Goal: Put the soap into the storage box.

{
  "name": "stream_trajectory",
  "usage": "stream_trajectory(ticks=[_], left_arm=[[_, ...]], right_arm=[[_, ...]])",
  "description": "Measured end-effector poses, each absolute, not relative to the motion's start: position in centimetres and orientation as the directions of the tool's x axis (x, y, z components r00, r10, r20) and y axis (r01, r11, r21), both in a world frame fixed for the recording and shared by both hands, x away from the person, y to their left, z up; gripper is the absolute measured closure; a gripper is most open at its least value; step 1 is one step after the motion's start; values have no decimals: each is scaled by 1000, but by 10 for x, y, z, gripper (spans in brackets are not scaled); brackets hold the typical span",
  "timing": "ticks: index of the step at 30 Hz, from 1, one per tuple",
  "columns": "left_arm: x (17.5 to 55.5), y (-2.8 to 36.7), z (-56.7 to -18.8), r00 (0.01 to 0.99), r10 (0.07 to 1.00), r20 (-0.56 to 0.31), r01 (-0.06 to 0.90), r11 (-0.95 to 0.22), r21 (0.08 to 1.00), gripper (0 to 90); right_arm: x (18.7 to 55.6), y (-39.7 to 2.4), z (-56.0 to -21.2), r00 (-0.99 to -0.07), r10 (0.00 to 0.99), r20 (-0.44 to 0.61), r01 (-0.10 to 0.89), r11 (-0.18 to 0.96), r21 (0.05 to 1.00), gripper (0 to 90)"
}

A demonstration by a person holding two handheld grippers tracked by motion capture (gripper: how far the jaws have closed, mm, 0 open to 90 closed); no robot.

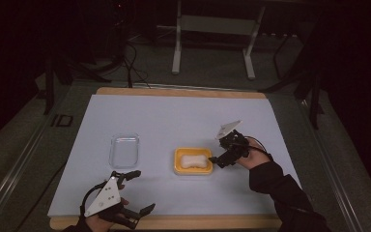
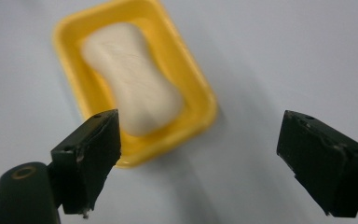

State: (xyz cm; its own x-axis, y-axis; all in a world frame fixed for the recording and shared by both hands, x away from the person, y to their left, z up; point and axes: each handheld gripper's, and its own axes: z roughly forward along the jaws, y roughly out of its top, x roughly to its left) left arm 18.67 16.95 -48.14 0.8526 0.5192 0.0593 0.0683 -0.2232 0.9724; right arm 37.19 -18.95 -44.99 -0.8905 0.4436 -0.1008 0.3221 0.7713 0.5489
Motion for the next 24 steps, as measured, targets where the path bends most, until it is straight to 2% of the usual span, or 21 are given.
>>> stream_trajectory(ticks=[11,24], left_arm=[[186,169,-481,851,522,60,69,-224,972,7],[186,169,-481,849,524,62,69,-226,972,7]], right_arm=[[362,-215,-458,-820,568,-65,424,680,598,110],[340,-252,-466,-687,721,-92,501,561,659,129]])
